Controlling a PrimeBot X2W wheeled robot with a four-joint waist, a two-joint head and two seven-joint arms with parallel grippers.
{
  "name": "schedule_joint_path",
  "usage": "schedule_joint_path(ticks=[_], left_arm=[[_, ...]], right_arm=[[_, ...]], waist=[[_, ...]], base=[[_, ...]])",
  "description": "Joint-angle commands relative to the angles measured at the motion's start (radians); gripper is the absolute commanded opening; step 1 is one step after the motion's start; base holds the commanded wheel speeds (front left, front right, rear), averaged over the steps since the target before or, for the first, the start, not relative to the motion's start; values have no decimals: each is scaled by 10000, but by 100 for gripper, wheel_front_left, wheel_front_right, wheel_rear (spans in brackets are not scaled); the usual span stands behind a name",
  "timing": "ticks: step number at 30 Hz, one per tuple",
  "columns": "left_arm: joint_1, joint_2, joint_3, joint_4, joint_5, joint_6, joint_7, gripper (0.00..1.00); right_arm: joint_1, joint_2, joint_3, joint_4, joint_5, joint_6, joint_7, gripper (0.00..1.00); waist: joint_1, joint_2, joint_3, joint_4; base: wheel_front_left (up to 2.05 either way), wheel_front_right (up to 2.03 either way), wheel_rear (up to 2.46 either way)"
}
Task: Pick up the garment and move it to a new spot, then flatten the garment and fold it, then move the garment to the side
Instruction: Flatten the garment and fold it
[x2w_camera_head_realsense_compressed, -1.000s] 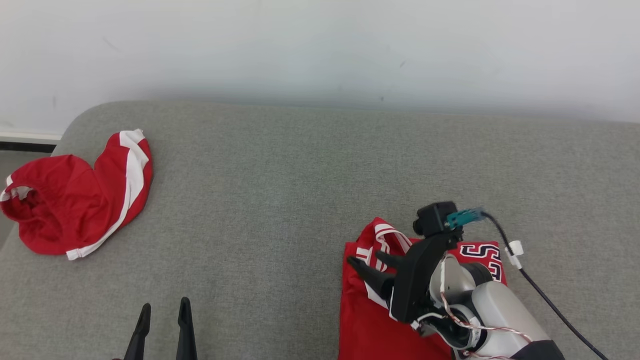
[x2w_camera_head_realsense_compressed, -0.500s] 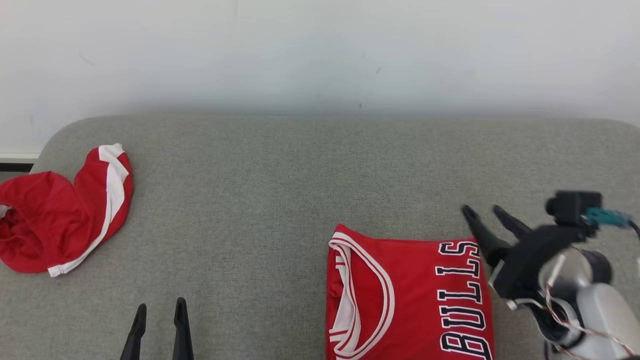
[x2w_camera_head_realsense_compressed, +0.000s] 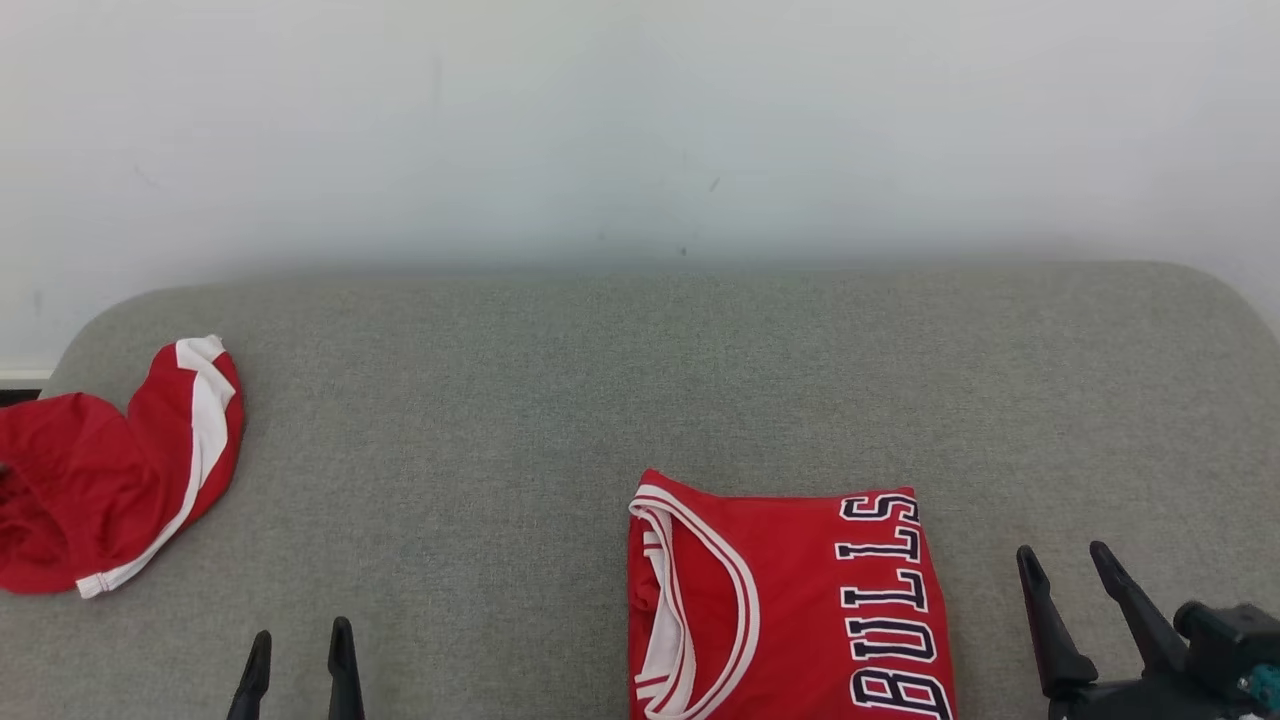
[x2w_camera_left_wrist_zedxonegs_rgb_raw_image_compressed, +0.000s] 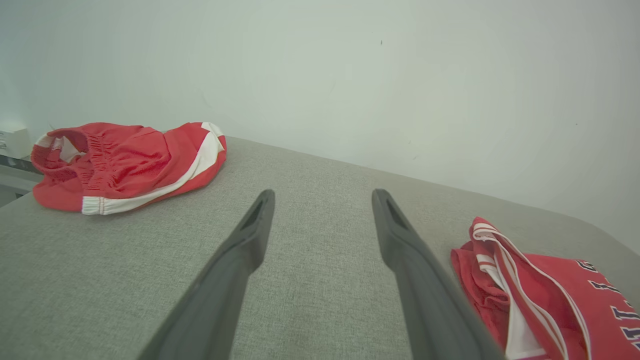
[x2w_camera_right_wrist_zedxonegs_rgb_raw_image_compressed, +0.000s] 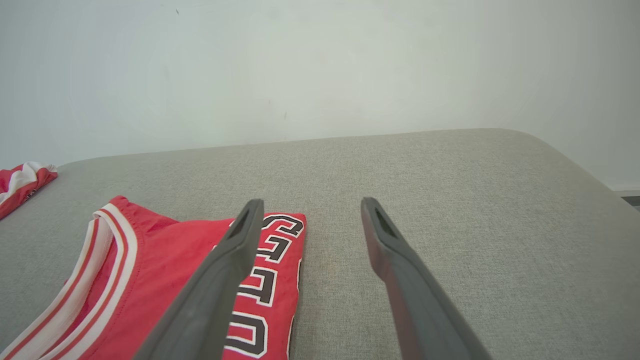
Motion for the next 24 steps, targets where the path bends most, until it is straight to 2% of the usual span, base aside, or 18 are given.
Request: schedule_joint_path(ticks=[1, 7, 16, 24], left_arm=[[23, -6, 71, 16, 46, -61, -26, 100], [4, -6, 265, 258, 149, -155, -26, 100], [241, -5, 358, 790, 116, -255, -26, 100], [388, -5, 395, 782, 81, -297, -26, 100]], right_arm=[[199, 9, 21, 14, -141, 7, -350, 100], [769, 255, 306, 286, -284, 7, -1312, 100], [889, 421, 772, 790, -86, 7, -1514, 100], [795, 362, 959, 878, -139, 7, -1506, 100]], waist=[[1, 0, -172, -174], [1, 0, -409, -472], [1, 0, -624, -701], [1, 0, -665, -615]], base=[[0, 0, 0], [0, 0, 0], [0, 0, 0], [0, 0, 0]])
